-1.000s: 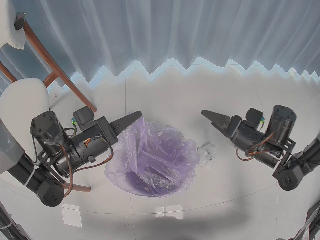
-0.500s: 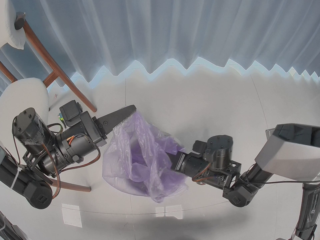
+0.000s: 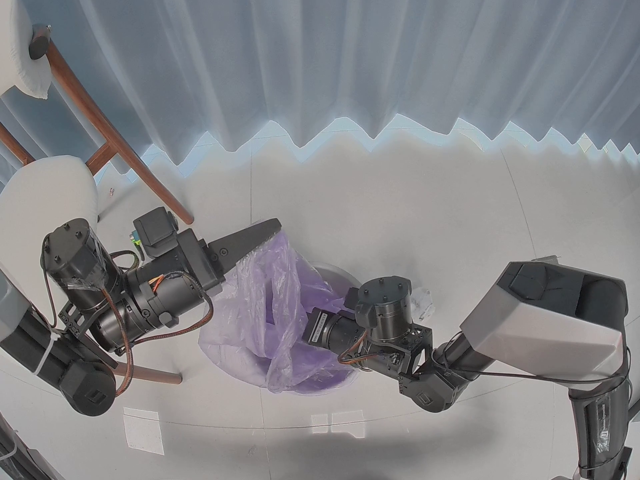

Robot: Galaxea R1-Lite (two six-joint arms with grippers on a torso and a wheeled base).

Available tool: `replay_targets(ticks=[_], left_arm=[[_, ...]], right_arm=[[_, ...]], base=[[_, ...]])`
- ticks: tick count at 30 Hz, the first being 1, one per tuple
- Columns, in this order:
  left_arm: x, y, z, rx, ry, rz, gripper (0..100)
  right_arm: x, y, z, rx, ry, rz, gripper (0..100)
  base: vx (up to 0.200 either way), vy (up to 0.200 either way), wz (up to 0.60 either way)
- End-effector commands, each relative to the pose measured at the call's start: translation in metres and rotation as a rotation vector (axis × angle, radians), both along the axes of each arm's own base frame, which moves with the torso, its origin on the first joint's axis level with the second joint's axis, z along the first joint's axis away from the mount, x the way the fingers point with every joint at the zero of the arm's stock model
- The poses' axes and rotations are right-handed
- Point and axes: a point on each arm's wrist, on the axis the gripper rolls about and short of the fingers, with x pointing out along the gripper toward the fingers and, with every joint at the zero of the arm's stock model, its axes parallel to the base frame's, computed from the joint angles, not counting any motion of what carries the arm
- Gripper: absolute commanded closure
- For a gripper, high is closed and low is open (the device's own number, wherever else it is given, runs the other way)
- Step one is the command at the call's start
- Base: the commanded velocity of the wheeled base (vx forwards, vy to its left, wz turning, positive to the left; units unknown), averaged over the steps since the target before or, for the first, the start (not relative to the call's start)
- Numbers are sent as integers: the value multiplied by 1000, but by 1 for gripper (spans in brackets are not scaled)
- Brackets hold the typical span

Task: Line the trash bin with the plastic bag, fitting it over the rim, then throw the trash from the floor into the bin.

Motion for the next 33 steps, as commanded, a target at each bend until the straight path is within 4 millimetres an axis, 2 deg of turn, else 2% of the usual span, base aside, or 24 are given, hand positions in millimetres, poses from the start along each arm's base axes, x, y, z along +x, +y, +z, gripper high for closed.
replay_targets(ticks=[1,2,5,7,8,10,12,13,19,21,22,23,30,33], left_arm=[[11,-5,-11,13,28,5,100],[16,-8,-15,17,38,5,100],[22,-12,-24,27,67,9,100],[23,-13,-27,30,74,12,100],[23,-16,-29,32,82,12,100],[23,-18,-27,26,75,16,100],[24,-18,-24,15,68,29,100],[25,-19,-23,7,65,42,100],[26,-20,-20,-2,58,56,100],[23,-25,-20,-3,57,39,100],[23,-25,-20,-3,57,39,100],[20,-29,-20,-1,53,39,100],[17,-36,-19,-13,53,55,100],[17,-36,-19,-11,56,56,100]], right_arm=[[-6,-9,32,38,-33,-27,100],[-18,-24,50,51,-30,-35,100],[-39,-47,72,45,-28,-41,100],[-44,-54,74,27,-16,-47,100],[-57,-72,73,-29,27,-60,100],[-71,-84,67,-90,92,-54,100],[-82,-85,59,-121,133,-35,100],[-92,-80,53,-138,151,-2,100],[-111,-63,37,-183,198,71,100],[-123,-48,24,-208,230,122,100],[-123,-48,24,-208,230,122,100],[-127,-35,13,-204,256,142,100],[-115,14,-6,-81,280,151,100],[-112,27,-9,-43,301,147,100]], base=[[0,0,0],[0,0,0],[0,0,0],[0,0,0],[0,0,0],[0,0,0],[0,0,0],[0,0,0],[0,0,0],[0,0,0],[0,0,0],[0,0,0],[0,0,0],[0,0,0]])
